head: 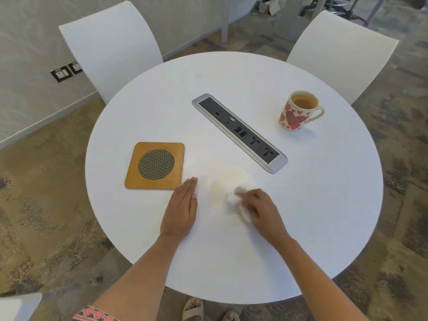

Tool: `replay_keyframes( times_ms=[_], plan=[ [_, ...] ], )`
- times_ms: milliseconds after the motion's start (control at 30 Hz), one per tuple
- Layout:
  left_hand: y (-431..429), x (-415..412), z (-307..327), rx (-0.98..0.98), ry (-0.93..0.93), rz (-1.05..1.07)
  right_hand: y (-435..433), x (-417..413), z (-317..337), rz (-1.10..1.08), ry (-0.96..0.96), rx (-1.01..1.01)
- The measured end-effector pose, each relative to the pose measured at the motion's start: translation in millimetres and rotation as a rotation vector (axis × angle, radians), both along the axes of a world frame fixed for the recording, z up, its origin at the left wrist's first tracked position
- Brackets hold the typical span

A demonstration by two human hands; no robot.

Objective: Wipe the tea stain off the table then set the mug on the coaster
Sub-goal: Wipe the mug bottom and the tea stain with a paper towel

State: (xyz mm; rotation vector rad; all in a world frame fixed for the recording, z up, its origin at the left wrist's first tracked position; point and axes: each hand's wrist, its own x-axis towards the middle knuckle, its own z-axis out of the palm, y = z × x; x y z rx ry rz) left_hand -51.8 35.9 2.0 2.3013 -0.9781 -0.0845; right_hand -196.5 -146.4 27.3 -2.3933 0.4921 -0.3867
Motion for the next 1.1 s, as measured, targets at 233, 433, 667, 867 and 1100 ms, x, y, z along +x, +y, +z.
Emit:
replay_keyframes(
  times_ms=[233, 433, 667, 867, 1100],
  plan=[
    [-0.3, -0.5, 1.9, -0.005, -0.007, 0.006, -5.1, 27.6, 29.0, -0.332, -0.135, 1.242],
    [-1.0, -0.8, 4.1, -0.011, -0.013, 0.006, 5.1, 26.1, 15.4, -0.397, -0.055, 0.316],
    [-0.9, -0.2, 3.3, -0.001, -0.02, 0.005, 5.7, 1.3, -3.6, 0.002, 0.048, -0.39],
    [-0.8, 0.2, 1.4, 0.007, -0.014, 0.008, 24.7, 2.8, 5.0, -0.037, 0.114, -0.371],
    [-1.1, 0.2, 1.7, 0.022, -0.033, 0.005, 22.0, 2.8, -1.5, 0.149, 0.006, -0.335]
  ],
)
